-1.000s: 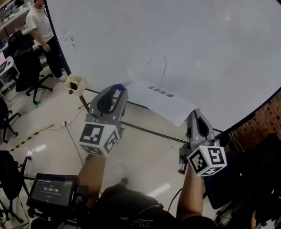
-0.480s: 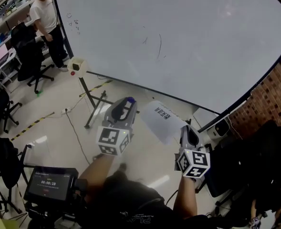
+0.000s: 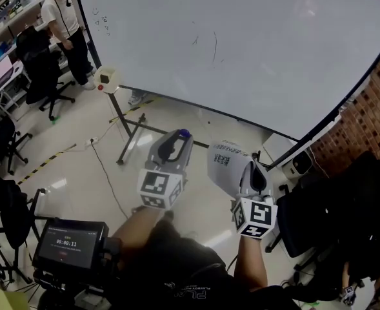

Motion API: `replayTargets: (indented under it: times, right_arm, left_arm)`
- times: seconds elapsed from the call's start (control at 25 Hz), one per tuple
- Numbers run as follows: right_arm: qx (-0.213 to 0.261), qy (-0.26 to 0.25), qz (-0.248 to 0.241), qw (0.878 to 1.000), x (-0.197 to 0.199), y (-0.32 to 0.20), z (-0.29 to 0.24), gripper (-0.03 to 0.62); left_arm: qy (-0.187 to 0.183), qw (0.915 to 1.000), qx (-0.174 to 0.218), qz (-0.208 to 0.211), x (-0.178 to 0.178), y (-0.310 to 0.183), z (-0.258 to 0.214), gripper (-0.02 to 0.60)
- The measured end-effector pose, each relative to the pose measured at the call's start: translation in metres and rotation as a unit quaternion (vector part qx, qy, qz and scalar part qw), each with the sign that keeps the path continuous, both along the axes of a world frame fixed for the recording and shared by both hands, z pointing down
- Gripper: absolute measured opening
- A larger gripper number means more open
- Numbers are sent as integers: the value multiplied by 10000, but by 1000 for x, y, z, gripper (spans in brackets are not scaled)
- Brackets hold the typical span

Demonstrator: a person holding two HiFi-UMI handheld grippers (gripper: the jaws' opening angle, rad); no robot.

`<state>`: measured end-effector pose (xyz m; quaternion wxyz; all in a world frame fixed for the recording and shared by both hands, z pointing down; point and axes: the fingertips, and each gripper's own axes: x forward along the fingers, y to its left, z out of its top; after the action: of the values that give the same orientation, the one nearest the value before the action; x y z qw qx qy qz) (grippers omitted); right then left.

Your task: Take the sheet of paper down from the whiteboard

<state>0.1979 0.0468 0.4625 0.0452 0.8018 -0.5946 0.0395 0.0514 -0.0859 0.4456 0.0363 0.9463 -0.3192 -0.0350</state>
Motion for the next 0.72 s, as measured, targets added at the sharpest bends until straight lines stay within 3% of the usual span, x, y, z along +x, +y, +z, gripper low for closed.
replayTargets:
  times: [0.72]
  right_arm:
    - [223,267,96,9993,-15,18,-20,12]
  left_arm:
    - [-38,9998,182,40,-7,23,-10,124]
